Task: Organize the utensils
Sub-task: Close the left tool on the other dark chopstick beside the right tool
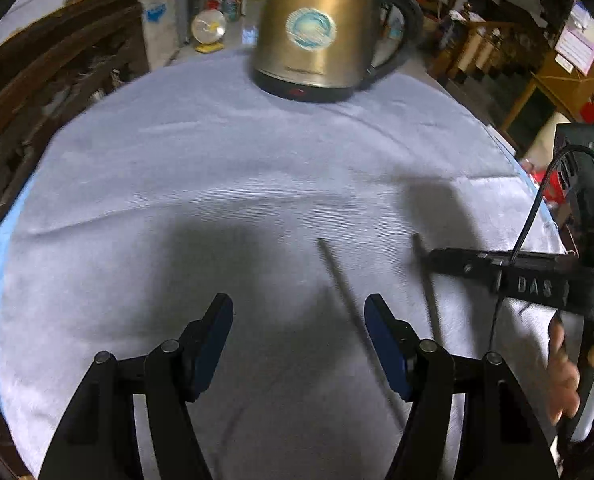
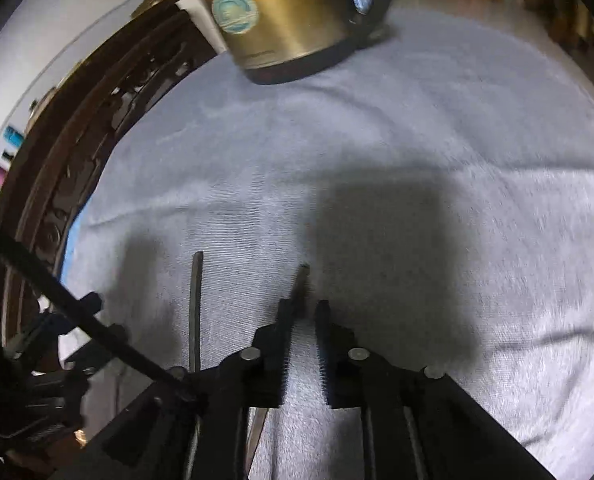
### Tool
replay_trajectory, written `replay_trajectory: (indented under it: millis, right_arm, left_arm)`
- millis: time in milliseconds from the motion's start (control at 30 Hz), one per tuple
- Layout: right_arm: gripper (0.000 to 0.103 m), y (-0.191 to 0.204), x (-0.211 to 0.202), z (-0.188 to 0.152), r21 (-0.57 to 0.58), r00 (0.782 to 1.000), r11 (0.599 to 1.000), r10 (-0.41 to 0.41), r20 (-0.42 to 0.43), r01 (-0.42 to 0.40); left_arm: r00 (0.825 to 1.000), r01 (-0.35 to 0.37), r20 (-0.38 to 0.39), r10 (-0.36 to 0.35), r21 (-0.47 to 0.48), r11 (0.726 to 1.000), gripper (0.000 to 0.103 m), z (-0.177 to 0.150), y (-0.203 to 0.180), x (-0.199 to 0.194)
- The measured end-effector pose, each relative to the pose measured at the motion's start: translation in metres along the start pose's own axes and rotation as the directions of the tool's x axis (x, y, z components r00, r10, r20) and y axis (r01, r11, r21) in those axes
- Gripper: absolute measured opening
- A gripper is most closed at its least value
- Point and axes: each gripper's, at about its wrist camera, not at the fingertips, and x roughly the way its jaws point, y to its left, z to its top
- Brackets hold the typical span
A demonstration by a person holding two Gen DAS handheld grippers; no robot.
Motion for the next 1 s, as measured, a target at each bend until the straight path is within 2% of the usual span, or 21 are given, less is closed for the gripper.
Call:
replay_trajectory:
  millis: [33, 100, 233, 267, 367, 433, 467, 500, 533, 667, 767, 833, 900, 967, 1000]
  right_arm:
    - [0.033, -0.001, 0.000, 0.000, 0.007, 1.000, 1.000, 0.010, -0.006, -0.010]
    - [0.043, 0.002, 0.001, 0.000, 0.015, 0.999, 1.000, 0.023, -0.021, -0.023]
    - [0.044, 0.011, 0.004, 0.002, -0.021, 1.000, 1.000, -0.011, -0.003, 0.011]
    - [0.044, 0.017, 0.006, 0.003, -0.040, 1.000, 0.999, -0.030, 0.005, 0.030]
    - [0.030, 0.030, 0.006, -0.001, -0.125, 0.992, 0.984, -0.123, 0.022, 0.125]
    - [0.012, 0.034, 0.006, -0.005, -0.180, 0.983, 0.966, -0.178, 0.047, 0.183]
    - [0.012, 0.036, 0.005, -0.007, -0.202, 0.980, 0.959, -0.192, 0.059, 0.200]
    - [0.011, 0.034, 0.004, -0.008, -0.211, 0.980, 0.957, -0.189, 0.063, 0.199]
    - [0.010, 0.032, 0.002, -0.009, -0.213, 0.981, 0.957, -0.185, 0.065, 0.195]
    - [0.010, 0.021, -0.007, -0.015, -0.194, 0.979, 0.960, -0.193, 0.067, 0.202]
    - [0.010, 0.005, -0.017, -0.019, -0.158, 0.971, 0.958, -0.230, 0.069, 0.238]
    - [0.010, -0.007, -0.023, -0.021, -0.132, 0.970, 0.961, -0.240, 0.045, 0.244]
    - [0.012, -0.015, -0.024, -0.020, -0.091, 0.973, 0.968, -0.232, 0.012, 0.233]
    - [0.012, -0.014, -0.024, -0.019, -0.082, 0.971, 0.968, -0.239, -0.009, 0.237]
    - [0.016, -0.011, -0.023, -0.019, -0.092, 0.968, 0.964, -0.250, -0.015, 0.248]
  left_arm:
    - [1.000, 0.001, -0.010, -0.001, 0.001, 1.000, 0.069, 0.003, -0.004, 0.004]
    - [1.000, -0.016, -0.026, 0.016, 0.003, 1.000, 0.066, 0.009, -0.008, 0.011]
    - [0.998, -0.017, -0.059, 0.016, -0.011, 1.000, 0.047, 0.012, -0.011, 0.023]
    - [0.997, -0.029, -0.078, 0.028, -0.010, 1.000, 0.045, 0.012, -0.011, 0.029]
    - [0.998, -0.027, -0.050, 0.027, -0.003, 1.000, 0.039, 0.009, -0.012, 0.033]
    - [0.999, -0.015, -0.041, 0.015, 0.009, 1.000, 0.029, 0.007, -0.014, 0.033]
    - [0.999, 0.000, -0.038, 0.001, 0.011, 1.000, 0.025, 0.006, -0.015, 0.033]
    - [0.999, 0.026, -0.037, -0.026, 0.010, 1.000, 0.014, 0.005, -0.016, 0.033]
    - [0.999, 0.040, -0.038, -0.039, 0.013, 0.999, 0.007, 0.004, -0.017, 0.033]
    - [0.999, 0.018, -0.041, -0.016, 0.048, 0.999, 0.006, -0.003, -0.019, 0.028]
    - [0.998, 0.002, -0.066, 0.001, 0.047, 0.999, 0.005, -0.005, -0.011, 0.022]
    - [0.997, -0.020, -0.073, 0.022, 0.025, 0.999, 0.005, -0.005, -0.001, 0.019]
    - [0.995, -0.012, -0.101, 0.010, -0.016, 1.000, 0.005, -0.002, 0.006, 0.023]
    - [0.994, 0.032, -0.104, -0.041, -0.083, 0.996, 0.014, 0.001, 0.011, 0.022]
    - [0.991, 0.077, -0.102, -0.089, -0.116, 0.990, 0.024, 0.002, 0.012, 0.021]
